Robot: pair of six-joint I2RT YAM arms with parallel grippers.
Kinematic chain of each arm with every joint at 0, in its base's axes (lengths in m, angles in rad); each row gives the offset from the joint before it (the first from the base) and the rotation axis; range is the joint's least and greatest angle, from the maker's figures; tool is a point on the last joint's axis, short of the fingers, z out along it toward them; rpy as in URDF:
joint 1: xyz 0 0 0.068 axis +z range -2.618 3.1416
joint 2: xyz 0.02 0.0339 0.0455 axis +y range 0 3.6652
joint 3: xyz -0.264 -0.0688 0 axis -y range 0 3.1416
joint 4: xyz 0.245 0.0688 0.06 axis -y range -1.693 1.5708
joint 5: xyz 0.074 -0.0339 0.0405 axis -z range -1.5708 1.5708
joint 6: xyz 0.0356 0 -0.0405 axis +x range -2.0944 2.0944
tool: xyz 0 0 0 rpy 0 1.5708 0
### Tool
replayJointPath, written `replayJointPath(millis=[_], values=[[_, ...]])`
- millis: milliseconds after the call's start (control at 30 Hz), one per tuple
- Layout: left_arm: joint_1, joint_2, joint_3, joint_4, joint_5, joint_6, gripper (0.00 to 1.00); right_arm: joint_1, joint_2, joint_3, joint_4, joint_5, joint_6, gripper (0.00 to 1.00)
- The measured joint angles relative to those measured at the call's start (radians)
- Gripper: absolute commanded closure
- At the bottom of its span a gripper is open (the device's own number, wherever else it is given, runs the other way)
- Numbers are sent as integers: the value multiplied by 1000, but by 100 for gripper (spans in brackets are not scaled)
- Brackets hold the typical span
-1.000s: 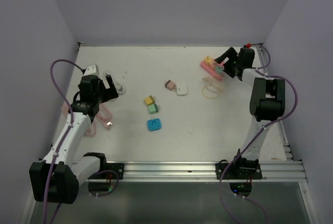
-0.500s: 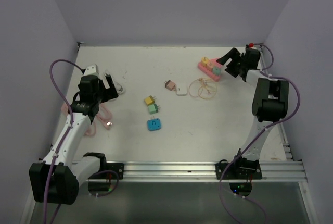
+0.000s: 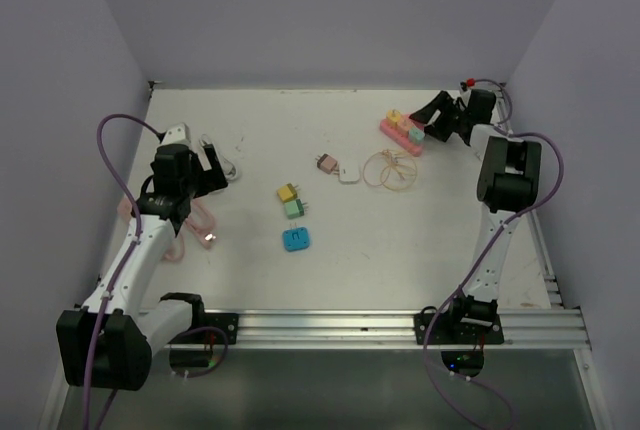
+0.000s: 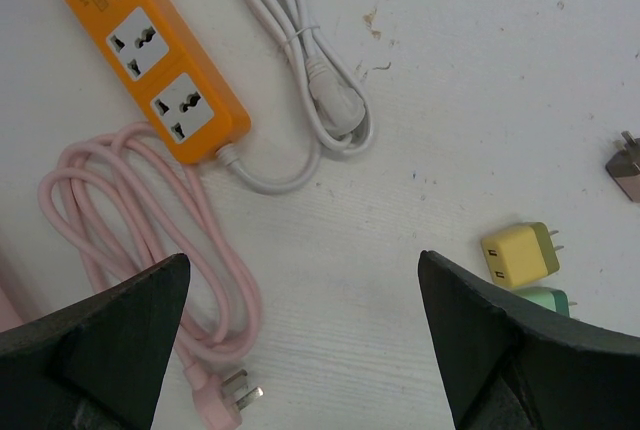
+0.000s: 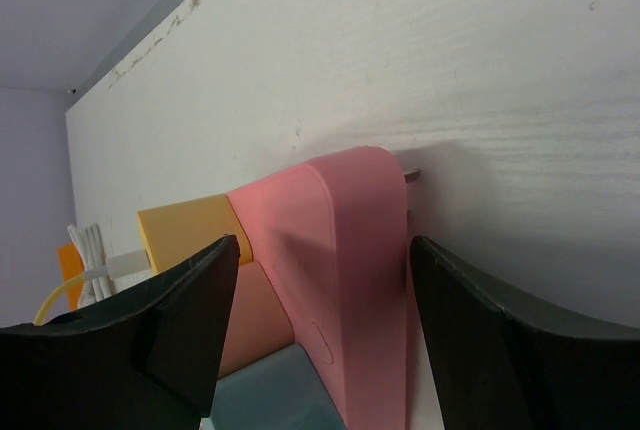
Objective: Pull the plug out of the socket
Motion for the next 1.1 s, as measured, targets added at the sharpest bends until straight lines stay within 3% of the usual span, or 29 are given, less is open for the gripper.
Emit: replayJointPath(millis=[167,333,600,833,1100], values=[[0,2,0,0,1,0,0,0,24,2,2,-52,0,39],[0,2,0,0,2,0,0,-2,26,-29,22,-90,1,62],[0,2,0,0,12,0,0,-2,-111,-274,164,-114,47,88],[0,2,0,3,48,0,0,1,-332,-608,298,-86,62,100],[-51,6,0,18,80,-1,0,51,-573,-966,473,-23,104,100]])
